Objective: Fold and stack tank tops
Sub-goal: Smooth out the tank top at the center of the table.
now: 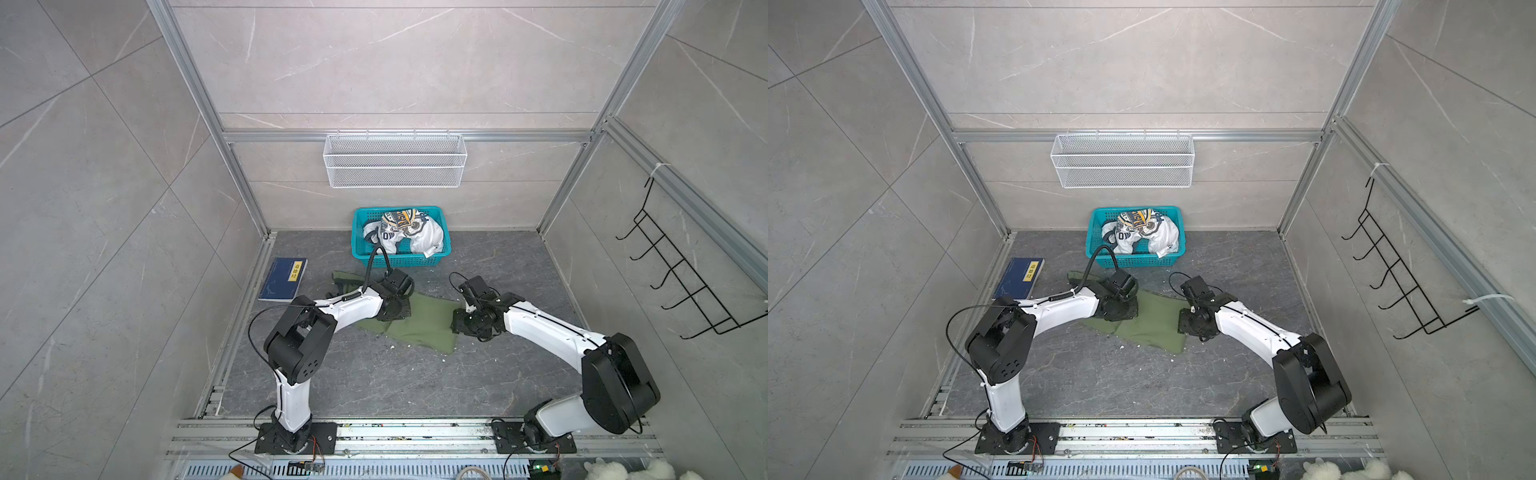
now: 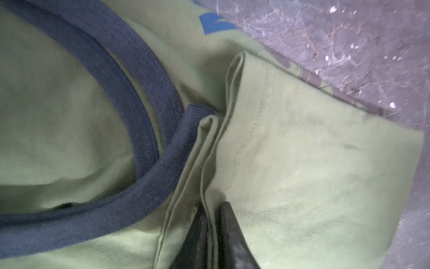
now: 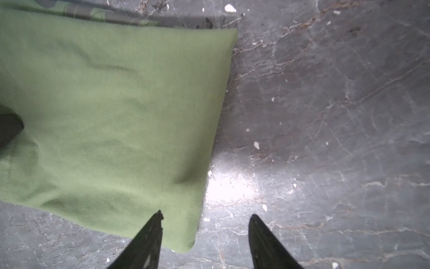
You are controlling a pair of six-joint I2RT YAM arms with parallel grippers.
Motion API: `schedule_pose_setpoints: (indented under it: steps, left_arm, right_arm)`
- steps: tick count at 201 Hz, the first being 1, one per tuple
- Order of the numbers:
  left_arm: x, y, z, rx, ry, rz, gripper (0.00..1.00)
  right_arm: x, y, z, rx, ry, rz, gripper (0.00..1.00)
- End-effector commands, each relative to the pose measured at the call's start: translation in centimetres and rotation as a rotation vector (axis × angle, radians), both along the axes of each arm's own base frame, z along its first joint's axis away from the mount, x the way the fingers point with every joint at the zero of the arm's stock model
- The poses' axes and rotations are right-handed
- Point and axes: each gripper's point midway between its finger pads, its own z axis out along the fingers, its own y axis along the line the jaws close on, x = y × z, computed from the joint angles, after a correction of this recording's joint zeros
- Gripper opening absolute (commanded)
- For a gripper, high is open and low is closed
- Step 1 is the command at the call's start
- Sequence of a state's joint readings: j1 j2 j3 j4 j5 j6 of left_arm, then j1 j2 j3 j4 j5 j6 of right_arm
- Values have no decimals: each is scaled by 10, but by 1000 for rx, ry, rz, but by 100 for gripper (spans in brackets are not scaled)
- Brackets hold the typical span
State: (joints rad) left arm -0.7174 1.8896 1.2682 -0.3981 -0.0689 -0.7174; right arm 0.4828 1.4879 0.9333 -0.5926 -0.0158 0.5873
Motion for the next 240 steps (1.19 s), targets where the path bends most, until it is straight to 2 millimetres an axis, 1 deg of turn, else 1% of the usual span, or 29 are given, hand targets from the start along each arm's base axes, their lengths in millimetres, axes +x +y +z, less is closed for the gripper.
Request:
schedule_pose_setpoints:
  steps: [1, 41, 65, 82, 98, 118, 127, 147, 158, 172, 181, 190, 208, 212, 219, 225, 235, 240]
  left_arm:
    - [4, 1, 18, 0, -23, -14, 12]
    - [9, 2, 33, 5, -51, -28, 0]
    - [9, 10, 46, 20, -76, -28, 0]
    - [13, 18, 59, 14, -105, -27, 0]
    - [19, 24, 71, 5, -130, -38, 0]
    - [27, 36, 83, 58, -160, -45, 0]
    - [29, 37, 87, 61, -172, -51, 0]
    - [31, 42, 89, 62, -181, -55, 0]
    - [32, 47, 88, 72, -185, -47, 0]
    - [33, 57, 83, 75, -182, -27, 0]
    - [32, 63, 76, 74, -168, -15, 0]
    - [29, 69, 66, 78, -146, -2, 8]
    - [21, 80, 44, 95, -93, 31, 19]
    - [19, 84, 40, 103, -80, 43, 23]
    - [17, 93, 33, 118, -57, 73, 33]
    - [15, 100, 29, 127, -40, 100, 40]
    - [11, 111, 27, 131, -28, 133, 46]
    - [10, 116, 29, 135, -34, 153, 49]
  right_arm:
    - [-1, -3, 5, 9, -14, -16, 61]
    - [1, -6, 5, -4, -14, -19, 61]
    - [1, -7, 7, -6, -19, -22, 62]
    - [1, -8, 5, -7, -17, -24, 62]
    - [2, -8, 1, -8, -8, -23, 62]
    - [1, -6, -6, -2, 10, -24, 62]
    - [1, -3, -8, 8, 15, -22, 63]
    - [4, 4, -6, 42, 9, -15, 64]
    - [6, 5, -3, 53, 2, -15, 65]
    - [8, 8, 0, 65, -6, -10, 66]
    - [10, 11, 1, 78, -12, -2, 67]
    - [13, 14, 3, 83, -18, 9, 68]
    - [24, 20, 15, 88, -52, 40, 70]
    - [27, 21, 18, 89, -62, 46, 71]
    - [32, 25, 23, 94, -79, 64, 71]
    - [38, 29, 28, 101, -98, 86, 71]
    - [46, 38, 31, 108, -115, 123, 71]
    - [50, 43, 33, 111, -121, 143, 71]
